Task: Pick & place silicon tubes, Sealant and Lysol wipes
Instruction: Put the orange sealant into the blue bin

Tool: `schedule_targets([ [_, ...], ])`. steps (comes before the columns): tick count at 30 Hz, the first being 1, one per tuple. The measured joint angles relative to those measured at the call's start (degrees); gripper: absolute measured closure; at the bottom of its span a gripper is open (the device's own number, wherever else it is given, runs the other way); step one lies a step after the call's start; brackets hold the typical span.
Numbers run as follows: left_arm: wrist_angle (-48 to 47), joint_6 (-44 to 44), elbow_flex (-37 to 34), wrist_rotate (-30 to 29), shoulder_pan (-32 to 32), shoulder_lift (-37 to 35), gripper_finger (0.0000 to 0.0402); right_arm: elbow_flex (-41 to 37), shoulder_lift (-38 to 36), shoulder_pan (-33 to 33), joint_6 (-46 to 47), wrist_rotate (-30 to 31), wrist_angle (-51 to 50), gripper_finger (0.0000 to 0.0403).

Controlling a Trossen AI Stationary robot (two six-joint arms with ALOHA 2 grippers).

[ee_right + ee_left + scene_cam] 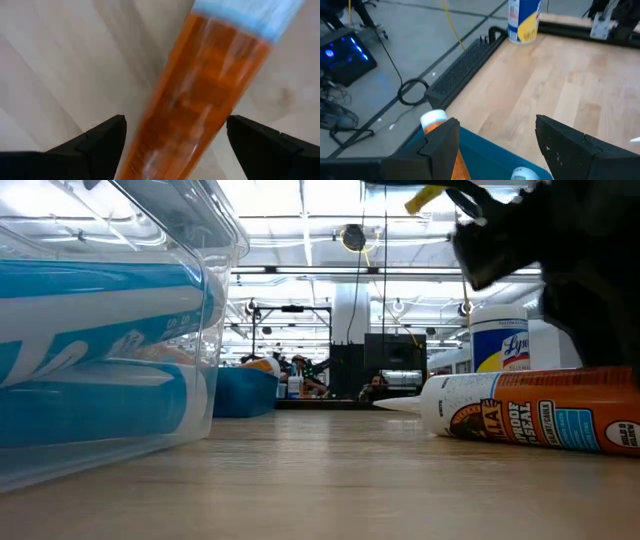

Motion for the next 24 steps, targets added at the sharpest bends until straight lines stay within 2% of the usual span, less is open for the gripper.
schedule_targets([
  [4,0.6,0.0,0.0,0.0,0.0,3.1,0.0144,0.0,1.2,0.3,-0.8,-0.4,0.4,0.0083],
  [11,4.9,0.5,0.0,0.0,0.0,6.5,0.0144,-1.2,1.4,-2.9,-8.2,1.0,0.7,0.0091],
  [13,4.8,1.0,0.0,0.0,0.0,6.6,0.0144,-3.3,1.4,-4.3,-9.5,0.6,0.8,0.0105],
  [20,5.0,2.2,0.0,0.0,0.0,6.4,0.0144,-15.4,1.0,-11.0,-15.6,-8.2,7.8,0.0190],
  [22,5.0,2.9,0.0,0.0,0.0,6.4,0.0144,-17.4,0.8,-12.8,-19.1,-8.4,10.2,0.0209],
  [24,5.0,3.1,0.0,0.0,0.0,6.4,0.0144,-18.9,0.6,-14.2,-22.4,-6.2,11.7,0.0209],
])
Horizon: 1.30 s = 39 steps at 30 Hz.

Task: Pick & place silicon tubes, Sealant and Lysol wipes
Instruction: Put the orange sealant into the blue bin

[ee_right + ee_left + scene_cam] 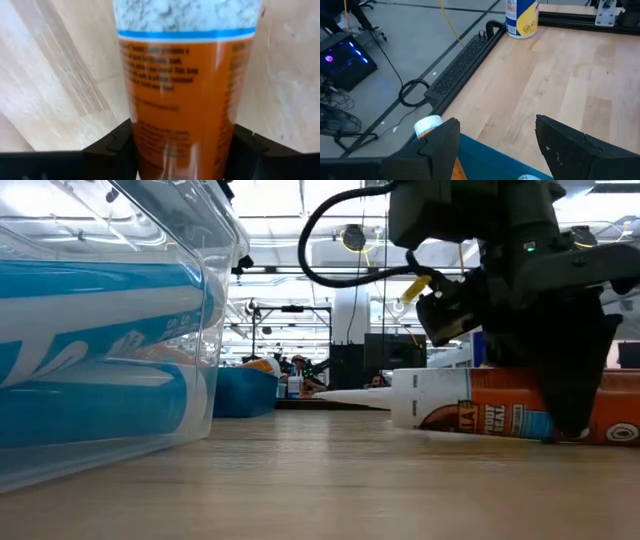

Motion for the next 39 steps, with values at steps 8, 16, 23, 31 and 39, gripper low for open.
schedule_targets([
  [8,0.0,0.0,0.0,0.0,0.0,0.0,0.0144,-2.2,-2.0,-4.7,-12.4,21.8,13.6,0.0210],
  [16,-0.4,1.5,0.0,-0.6,0.0,0.0,0.0144,-18.4,-15.8,-12.2,-27.1,21.9,45.9,0.0212],
  [23,0.9,1.9,0.0,-1.6,1.0,0.0,0.0144,-36.9,-29.8,-24.9,-27.4,13.8,71.2,0.0212],
  [31,4.2,5.3,0.0,-1.7,1.4,0.0,0.0144,-44.2,-35.1,-28.3,-33.4,11.8,88.6,0.0212],
  [39,9.2,9.0,0.0,-1.5,1.5,0.0,0.0144,-44.3,-35.2,-36.9,-39.2,5.2,89.6,0.0213],
])
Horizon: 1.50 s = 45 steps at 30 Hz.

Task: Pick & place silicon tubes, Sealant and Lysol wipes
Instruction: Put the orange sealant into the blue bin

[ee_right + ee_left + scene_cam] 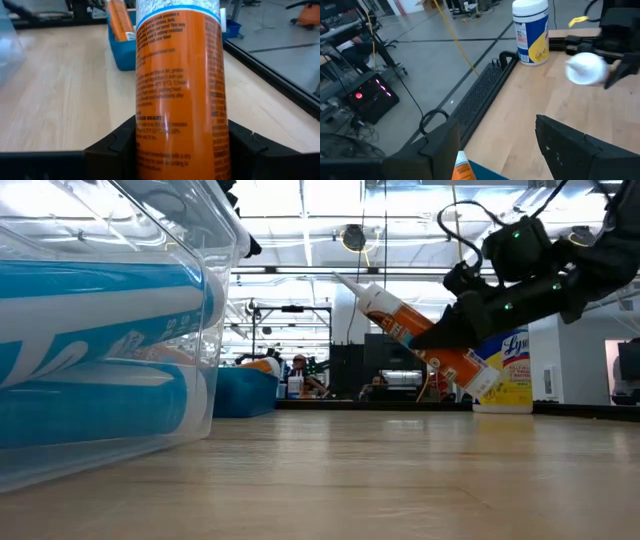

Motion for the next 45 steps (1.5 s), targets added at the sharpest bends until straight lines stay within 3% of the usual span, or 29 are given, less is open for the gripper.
schedule_targets([
  [6,0.3,-0.2,0.0,0.0,0.0,0.0,0.0144,0.0,0.0,-7.2,1.7,-8.4,0.7,0.0214],
  [12,0.2,-0.2,0.0,0.0,0.0,0.0,0.0144,-1.1,-3.0,-9.9,1.2,-8.4,0.7,0.0214],
  [24,0.2,-1.5,0.0,0.0,0.0,0.0,0.0144,-9.2,-26.5,-7.5,2.4,-8.1,0.8,0.0214],
  [29,0.2,-1.9,0.0,-0.1,0.0,0.0,0.0144,-12.6,-32.9,-7.5,2.2,-3.9,0.2,0.0214],
  [45,-0.8,-5.1,0.0,0.2,0.0,0.0,0.0144,-13.3,-35.0,-7.5,3.1,-2.2,-3.7,0.0214],
])
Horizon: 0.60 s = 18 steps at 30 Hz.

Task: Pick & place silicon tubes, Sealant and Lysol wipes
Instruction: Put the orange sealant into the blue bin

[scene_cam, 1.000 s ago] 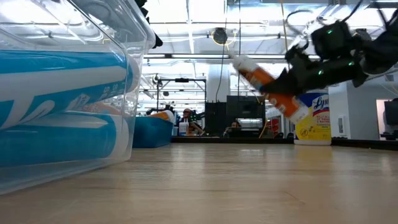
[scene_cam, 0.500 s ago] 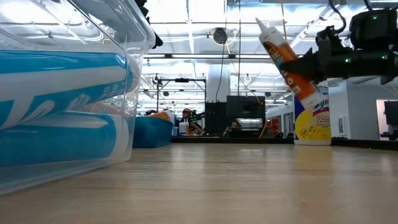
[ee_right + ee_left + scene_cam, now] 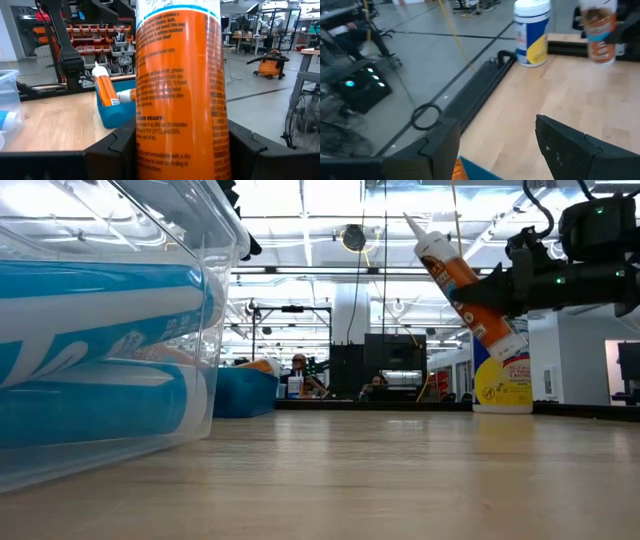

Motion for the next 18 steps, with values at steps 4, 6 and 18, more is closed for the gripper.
schedule_targets([
  [4,3.2,-2.4,0.0,7.9,0.0,1.2,0.0144,-0.1,0.1,0.1,1.7,-0.1,1.2,0.0217],
  [6,7.4,-2.7,0.0,14.3,0.0,3.3,0.0144,-0.1,0.4,0.7,2.9,-0.1,3.8,0.0217],
  [18,46.8,-2.7,0.0,35.2,-2.5,24.1,0.0144,4.6,10.1,12.3,1.4,0.1,11.9,0.0217],
])
